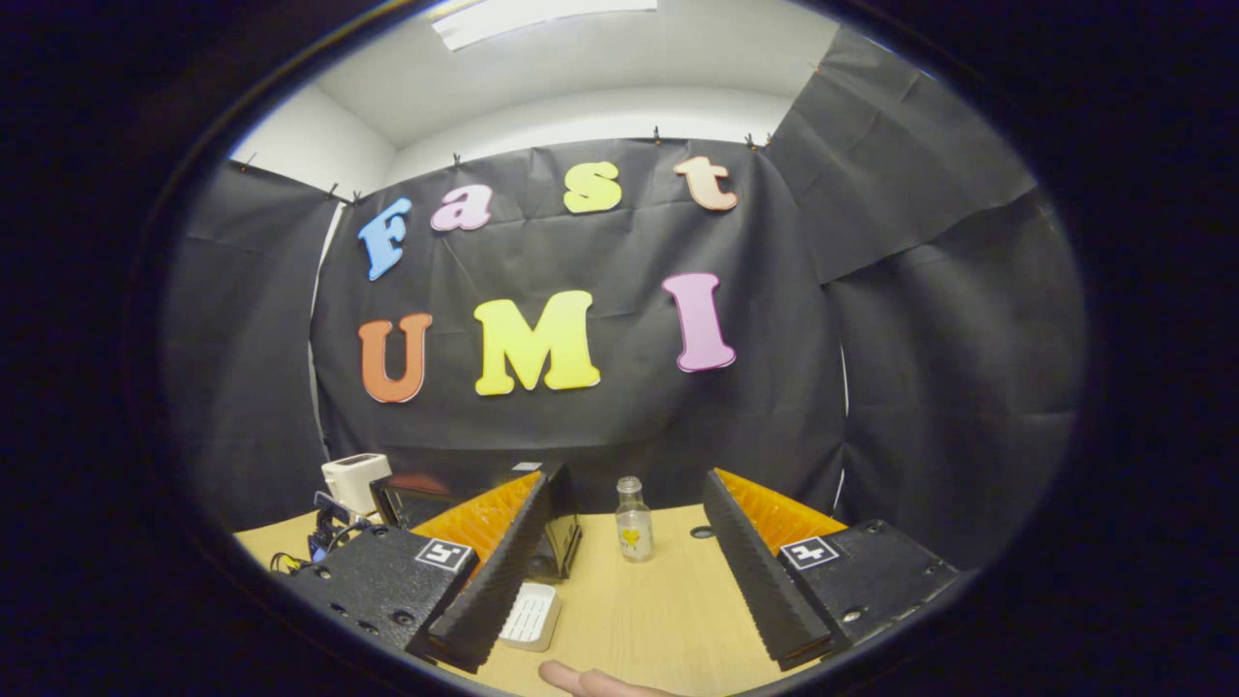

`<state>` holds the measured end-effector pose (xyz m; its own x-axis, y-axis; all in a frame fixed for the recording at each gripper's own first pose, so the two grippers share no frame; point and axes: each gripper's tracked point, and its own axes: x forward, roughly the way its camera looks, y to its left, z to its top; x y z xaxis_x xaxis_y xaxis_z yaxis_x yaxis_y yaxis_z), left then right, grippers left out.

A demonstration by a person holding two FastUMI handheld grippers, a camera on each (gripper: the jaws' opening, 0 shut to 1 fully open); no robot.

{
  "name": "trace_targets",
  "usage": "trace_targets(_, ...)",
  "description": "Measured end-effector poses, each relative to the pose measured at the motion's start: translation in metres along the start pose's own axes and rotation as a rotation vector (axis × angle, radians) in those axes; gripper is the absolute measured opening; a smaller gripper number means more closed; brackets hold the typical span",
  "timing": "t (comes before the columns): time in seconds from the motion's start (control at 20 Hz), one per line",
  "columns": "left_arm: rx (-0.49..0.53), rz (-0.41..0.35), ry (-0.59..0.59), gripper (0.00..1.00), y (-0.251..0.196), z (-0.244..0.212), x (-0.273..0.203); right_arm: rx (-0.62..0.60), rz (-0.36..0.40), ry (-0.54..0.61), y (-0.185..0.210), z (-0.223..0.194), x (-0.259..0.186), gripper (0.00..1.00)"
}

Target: Open the electric oven with the left hand, put the food in, and close the electric oven.

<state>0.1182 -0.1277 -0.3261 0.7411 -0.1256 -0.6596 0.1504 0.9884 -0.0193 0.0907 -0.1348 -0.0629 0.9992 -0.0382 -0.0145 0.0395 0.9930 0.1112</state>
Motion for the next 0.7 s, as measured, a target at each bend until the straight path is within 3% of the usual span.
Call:
trace_targets(0.15, 0.001, 0.013, -0.027, 0.95, 0.000, 0.011, -0.007, 0.000, -0.009, 0.001, -0.007, 0.001, 0.001, 1.00)
trace_targets(0.4, 0.152, 0.088, -0.197, 0.95, 0.006, 0.061, -0.020, 0.008, -0.004, -0.019, -0.012, 0.007, -0.004, 1.00)
trace_targets(0.55, 0.137, 0.099, -0.222, 0.96, 0.003, 0.079, -0.023, -0.007, -0.024, -0.024, -0.019, 0.010, -0.008, 0.96)
trace_targets(0.65, 0.113, 0.088, -0.234, 0.96, 0.003, 0.087, -0.022, -0.019, -0.036, -0.026, -0.021, 0.012, -0.013, 1.00)
trace_targets(0.7, 0.098, 0.084, -0.231, 0.96, 0.005, 0.090, -0.022, -0.023, -0.037, -0.024, -0.022, 0.011, -0.016, 0.96)
